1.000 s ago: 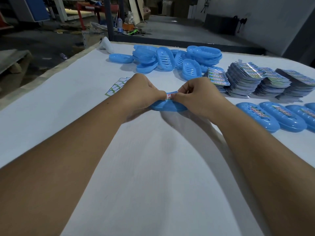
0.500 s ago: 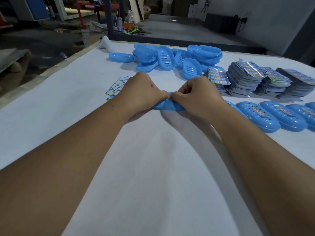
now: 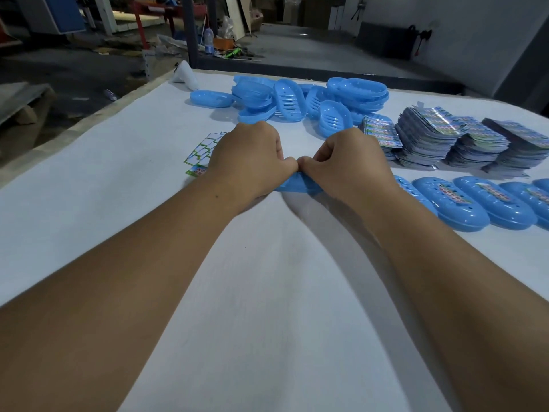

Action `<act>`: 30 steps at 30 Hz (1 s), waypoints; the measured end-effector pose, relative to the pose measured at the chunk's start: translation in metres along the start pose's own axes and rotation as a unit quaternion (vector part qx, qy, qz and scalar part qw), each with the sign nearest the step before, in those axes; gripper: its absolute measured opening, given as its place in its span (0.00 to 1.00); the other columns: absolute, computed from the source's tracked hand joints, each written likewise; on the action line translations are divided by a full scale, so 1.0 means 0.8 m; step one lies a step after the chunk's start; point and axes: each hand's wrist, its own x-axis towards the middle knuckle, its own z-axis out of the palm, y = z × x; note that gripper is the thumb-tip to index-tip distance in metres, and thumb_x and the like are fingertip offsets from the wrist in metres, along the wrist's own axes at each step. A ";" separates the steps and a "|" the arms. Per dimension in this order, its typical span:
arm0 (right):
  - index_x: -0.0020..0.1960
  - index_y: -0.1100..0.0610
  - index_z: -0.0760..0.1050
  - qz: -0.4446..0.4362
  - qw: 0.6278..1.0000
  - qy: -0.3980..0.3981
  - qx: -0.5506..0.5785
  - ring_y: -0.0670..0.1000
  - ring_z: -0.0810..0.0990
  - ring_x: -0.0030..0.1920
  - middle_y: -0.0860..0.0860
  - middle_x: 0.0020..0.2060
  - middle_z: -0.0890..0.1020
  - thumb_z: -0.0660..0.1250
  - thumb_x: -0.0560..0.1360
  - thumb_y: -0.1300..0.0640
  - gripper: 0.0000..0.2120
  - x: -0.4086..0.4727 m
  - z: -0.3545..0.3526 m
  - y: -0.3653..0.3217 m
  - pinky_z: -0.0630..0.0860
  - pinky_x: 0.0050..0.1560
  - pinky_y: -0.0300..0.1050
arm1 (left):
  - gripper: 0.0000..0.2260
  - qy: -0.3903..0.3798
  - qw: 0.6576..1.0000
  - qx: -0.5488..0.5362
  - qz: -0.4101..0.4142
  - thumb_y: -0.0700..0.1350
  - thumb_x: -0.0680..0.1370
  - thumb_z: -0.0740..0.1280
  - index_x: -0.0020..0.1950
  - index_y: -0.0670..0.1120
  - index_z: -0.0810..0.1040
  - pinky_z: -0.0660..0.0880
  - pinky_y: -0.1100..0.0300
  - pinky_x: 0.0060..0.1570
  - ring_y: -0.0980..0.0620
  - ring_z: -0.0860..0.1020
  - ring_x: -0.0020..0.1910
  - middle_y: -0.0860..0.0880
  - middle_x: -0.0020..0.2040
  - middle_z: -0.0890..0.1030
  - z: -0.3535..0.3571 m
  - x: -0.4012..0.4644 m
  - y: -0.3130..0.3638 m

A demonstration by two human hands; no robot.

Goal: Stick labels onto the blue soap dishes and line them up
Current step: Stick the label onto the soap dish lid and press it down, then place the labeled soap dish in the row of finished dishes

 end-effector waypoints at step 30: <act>0.68 0.46 0.76 -0.090 0.982 -0.134 0.097 0.44 0.79 0.59 0.42 0.61 0.81 0.68 0.70 0.46 0.26 -0.010 -0.011 -0.003 0.75 0.64 0.43 | 0.20 0.088 0.989 -0.104 -0.062 0.57 0.81 0.62 0.34 0.47 0.72 0.65 0.57 0.35 0.53 0.72 0.30 0.51 0.30 0.74 -0.005 0.007 -0.019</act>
